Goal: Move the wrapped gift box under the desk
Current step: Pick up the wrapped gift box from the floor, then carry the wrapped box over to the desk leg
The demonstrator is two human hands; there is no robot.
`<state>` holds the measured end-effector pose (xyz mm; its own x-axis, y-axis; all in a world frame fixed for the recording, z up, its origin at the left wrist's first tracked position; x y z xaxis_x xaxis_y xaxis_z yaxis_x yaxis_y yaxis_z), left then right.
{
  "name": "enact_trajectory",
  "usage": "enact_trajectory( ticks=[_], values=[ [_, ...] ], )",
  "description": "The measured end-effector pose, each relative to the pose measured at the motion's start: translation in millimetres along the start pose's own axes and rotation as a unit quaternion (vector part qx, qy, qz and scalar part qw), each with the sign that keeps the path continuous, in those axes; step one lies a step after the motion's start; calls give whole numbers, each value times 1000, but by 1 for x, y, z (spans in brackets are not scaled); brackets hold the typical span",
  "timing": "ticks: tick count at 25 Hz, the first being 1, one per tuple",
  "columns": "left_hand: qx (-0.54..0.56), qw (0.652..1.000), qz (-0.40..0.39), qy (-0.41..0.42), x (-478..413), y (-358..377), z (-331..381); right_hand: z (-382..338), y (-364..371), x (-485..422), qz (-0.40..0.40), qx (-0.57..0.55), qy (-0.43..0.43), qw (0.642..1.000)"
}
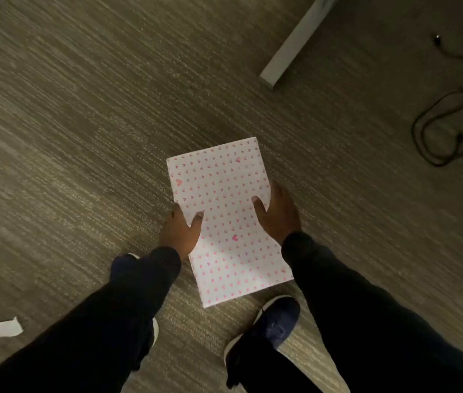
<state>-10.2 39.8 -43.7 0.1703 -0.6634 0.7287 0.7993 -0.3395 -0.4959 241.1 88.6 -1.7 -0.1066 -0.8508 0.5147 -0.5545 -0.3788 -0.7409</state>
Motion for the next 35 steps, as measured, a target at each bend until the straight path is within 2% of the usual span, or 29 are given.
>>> enact_trajectory(
  ticks=[3, 6, 9, 11, 17, 22, 27, 30, 32, 35],
  values=[
    [112, 991, 39, -67, -27, 10, -14, 23, 28, -26, -28, -64, 57, 996],
    [201, 970, 2, -135, -40, 25, -28, 39, 50, -42, -76, -167, 149, 972],
    [252, 959, -11, -129, -45, 31, -32, 42, 52, -48, -75, -216, 208, 951],
    [294, 949, -25, -110, -45, 31, -24, 39, 41, -48, -58, -205, 211, 954],
    [369, 924, -54, -86, -4, 0, 35, 16, -47, -25, -17, -183, 189, 965],
    [387, 919, -57, -49, 58, -55, 118, -19, -152, 15, -33, -238, 184, 953],
    [408, 910, -69, -30, 121, -107, 198, -58, -254, 41, -69, -256, 211, 941],
    [406, 912, -50, -41, 144, -137, 236, -77, -296, 45, -112, -270, 217, 931],
    [425, 903, -55, -30, 144, -143, 249, -85, -313, 39, -128, -291, 212, 924],
    [462, 880, -102, -33, 141, -143, 273, -96, -320, 16, -140, -307, 214, 917]
  ],
)
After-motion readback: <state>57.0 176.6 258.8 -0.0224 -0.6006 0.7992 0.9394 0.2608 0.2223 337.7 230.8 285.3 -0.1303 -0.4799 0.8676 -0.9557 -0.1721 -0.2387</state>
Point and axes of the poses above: each hand's wrist, its own x-axis away from the middle knuckle, its own y-axis out of the palm, z = x × y, the point moved 6 cm from there along -x, towards the middle knuckle, and after that the axes turned 1 degree about x, right-handed, at the moved point
